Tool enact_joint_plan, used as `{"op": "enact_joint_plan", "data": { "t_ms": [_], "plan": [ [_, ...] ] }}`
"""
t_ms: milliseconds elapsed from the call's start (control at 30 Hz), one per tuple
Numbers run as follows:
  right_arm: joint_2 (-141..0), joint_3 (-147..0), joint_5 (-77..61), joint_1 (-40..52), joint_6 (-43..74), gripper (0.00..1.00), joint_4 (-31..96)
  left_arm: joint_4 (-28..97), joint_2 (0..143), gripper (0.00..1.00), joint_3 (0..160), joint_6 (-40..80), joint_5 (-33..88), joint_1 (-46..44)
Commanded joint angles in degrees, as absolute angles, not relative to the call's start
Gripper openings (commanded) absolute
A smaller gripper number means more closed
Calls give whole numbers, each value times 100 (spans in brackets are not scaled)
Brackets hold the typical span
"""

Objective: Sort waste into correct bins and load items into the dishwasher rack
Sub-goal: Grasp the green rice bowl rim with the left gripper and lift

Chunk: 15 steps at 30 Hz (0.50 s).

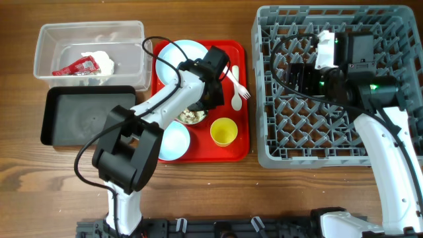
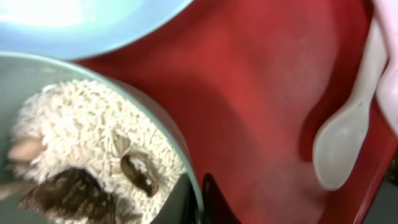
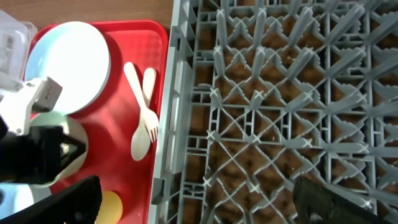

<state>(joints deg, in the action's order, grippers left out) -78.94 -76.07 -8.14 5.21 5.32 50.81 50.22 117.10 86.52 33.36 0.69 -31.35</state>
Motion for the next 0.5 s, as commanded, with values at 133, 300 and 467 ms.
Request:
{"op": "enact_joint_plan", "data": {
  "t_ms": [133, 300, 467],
  "plan": [
    [-7942, -7723, -910, 539, 617, 100, 5002, 6060, 10818, 4, 9382, 3020, 996, -2681],
    [-7942, -7723, -910, 539, 620, 100, 5002, 6884, 10108, 4, 9382, 2952, 1114, -1817],
    [-7942, -7723, -910, 539, 617, 100, 4998, 7575, 9697, 4, 9380, 2117, 1573, -744]
  ]
}}
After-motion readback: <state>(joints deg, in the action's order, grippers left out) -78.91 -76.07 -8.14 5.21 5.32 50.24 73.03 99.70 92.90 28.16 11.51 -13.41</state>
